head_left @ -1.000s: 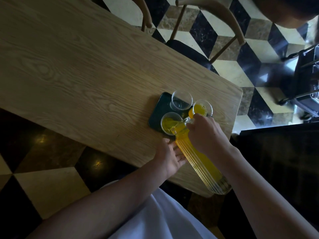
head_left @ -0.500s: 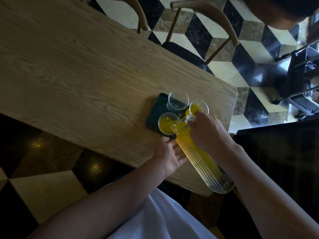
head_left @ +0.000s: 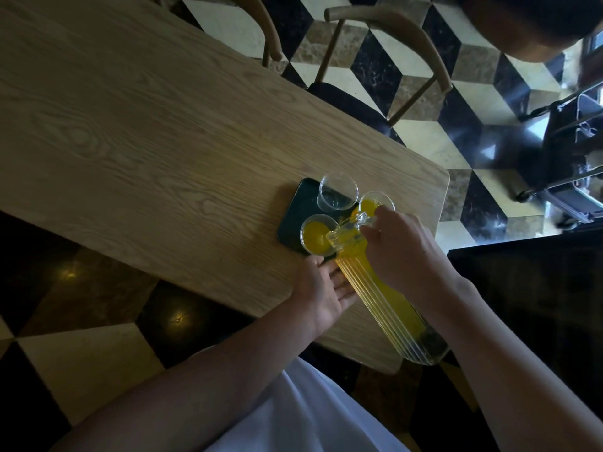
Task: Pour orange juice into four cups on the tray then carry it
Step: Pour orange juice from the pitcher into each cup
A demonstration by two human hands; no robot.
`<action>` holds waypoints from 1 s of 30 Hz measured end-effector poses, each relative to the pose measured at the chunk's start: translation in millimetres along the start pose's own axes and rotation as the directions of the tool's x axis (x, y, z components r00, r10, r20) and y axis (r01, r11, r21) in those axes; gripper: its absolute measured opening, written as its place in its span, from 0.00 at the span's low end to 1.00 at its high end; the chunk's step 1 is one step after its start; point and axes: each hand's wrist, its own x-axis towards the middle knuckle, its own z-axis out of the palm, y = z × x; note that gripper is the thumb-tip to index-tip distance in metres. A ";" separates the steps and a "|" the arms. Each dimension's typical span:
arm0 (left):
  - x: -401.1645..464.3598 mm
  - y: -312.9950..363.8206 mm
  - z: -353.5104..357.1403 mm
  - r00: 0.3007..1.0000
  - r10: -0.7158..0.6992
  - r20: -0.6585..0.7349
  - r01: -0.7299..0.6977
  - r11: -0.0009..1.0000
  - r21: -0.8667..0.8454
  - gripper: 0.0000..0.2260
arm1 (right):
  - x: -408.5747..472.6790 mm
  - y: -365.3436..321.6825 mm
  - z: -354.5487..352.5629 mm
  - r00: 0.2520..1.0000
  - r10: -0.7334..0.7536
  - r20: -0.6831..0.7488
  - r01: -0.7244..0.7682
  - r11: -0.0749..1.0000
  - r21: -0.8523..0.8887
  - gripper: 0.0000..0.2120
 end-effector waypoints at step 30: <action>24.6 33.6 45.3 0.963 0.269 -0.014 -0.217 0.808 0.548 0.19 | 13.6 40.8 20.1 0.946 0.170 -0.277 -0.070 0.939 0.336 0.13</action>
